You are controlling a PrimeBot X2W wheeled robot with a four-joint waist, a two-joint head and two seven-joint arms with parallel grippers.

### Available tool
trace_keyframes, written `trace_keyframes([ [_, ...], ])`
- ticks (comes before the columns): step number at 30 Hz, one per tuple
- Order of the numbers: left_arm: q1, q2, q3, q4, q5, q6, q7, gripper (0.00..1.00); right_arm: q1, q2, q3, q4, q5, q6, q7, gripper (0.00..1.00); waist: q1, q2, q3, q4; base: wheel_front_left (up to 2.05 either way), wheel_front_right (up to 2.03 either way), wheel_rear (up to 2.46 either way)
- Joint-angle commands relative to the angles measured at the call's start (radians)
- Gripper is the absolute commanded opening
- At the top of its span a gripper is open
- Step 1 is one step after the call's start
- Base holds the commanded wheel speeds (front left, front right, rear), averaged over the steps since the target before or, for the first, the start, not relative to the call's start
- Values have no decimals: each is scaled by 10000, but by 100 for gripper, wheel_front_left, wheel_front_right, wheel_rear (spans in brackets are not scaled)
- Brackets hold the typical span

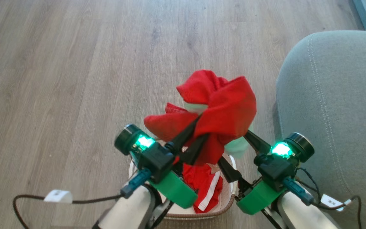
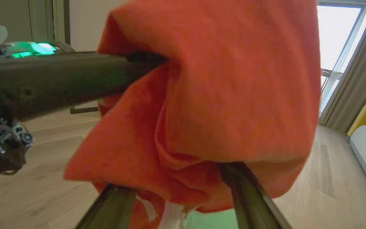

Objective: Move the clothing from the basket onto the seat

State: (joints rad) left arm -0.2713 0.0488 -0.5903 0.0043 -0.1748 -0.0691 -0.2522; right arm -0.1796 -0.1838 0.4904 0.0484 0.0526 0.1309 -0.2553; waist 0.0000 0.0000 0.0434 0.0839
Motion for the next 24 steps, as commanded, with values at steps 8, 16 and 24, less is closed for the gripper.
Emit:
trace_keyframes([
  [8,-427,15,-355,1,-101,-256,-95,0,-650,408,224,9,-279,-2,-65,100,0,0,-33,100,0,0,0],
  [16,-447,14,-533,68,-217,-236,-95,0,-697,694,48,142,-102,-2,-65,0,0,0,-55,201,0,0,0],
  [24,-438,14,-293,-316,-463,-47,-95,50,-591,843,-337,-189,-166,-2,-65,0,0,0,19,278,0,0,0],
])
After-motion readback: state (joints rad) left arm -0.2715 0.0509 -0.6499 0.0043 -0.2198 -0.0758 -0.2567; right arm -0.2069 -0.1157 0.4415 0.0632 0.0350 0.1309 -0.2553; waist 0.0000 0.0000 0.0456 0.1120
